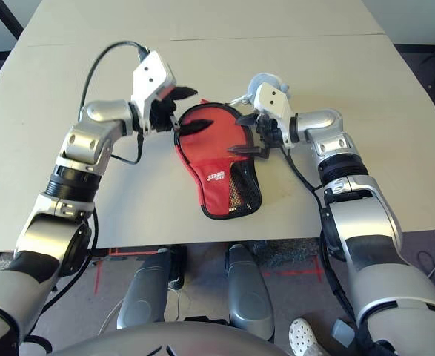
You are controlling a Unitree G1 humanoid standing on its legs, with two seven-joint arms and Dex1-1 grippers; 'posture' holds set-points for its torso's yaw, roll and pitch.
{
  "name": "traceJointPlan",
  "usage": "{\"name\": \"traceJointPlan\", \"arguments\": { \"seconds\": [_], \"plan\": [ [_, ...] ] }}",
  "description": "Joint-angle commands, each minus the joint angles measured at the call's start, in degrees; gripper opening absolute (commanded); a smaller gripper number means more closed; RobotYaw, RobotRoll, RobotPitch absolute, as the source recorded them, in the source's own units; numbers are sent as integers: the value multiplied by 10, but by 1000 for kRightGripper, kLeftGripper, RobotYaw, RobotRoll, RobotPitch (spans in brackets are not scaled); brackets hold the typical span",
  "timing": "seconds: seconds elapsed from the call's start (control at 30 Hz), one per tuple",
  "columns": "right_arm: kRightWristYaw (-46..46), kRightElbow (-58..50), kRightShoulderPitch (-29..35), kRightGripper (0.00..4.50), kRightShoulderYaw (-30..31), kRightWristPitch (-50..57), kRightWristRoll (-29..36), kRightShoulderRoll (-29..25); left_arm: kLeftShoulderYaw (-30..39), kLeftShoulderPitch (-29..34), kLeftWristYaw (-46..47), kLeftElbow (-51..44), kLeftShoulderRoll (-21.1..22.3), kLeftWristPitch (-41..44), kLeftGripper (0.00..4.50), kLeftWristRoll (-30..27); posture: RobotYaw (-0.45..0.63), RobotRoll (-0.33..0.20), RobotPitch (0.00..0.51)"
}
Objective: Store the ping-pong paddle in its case and zip it.
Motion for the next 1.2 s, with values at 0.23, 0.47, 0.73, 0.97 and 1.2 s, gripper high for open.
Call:
{"name": "traceJointPlan", "arguments": {
  "seconds": [0.23, 0.47, 0.73, 0.97, 1.2],
  "plan": [
    [12, 28, 15, 4500, 23, 16, -29, -8, -31, 46, 24, 36, 0, 11, 4485, 6, -27, 0, 221],
    [33, -5, 0, 4500, -2, 58, 1, -25, -51, 77, 32, 65, 2, -7, 4485, 17, -36, 0, 222],
    [45, -53, -59, 4500, -44, 142, 56, -40, -62, 91, 40, 66, -1, -12, 4485, 23, -45, 0, 225],
    [-61, 26, -150, 4500, -73, 109, 42, -37, -69, 104, 47, 51, -8, -4, 4485, 23, -41, 0, 226],
    [-194, 144, -189, 4500, -72, 95, -4, -52, -75, 125, 55, 14, -9, 14, 4485, 20, -17, 0, 228]
  ]
}}
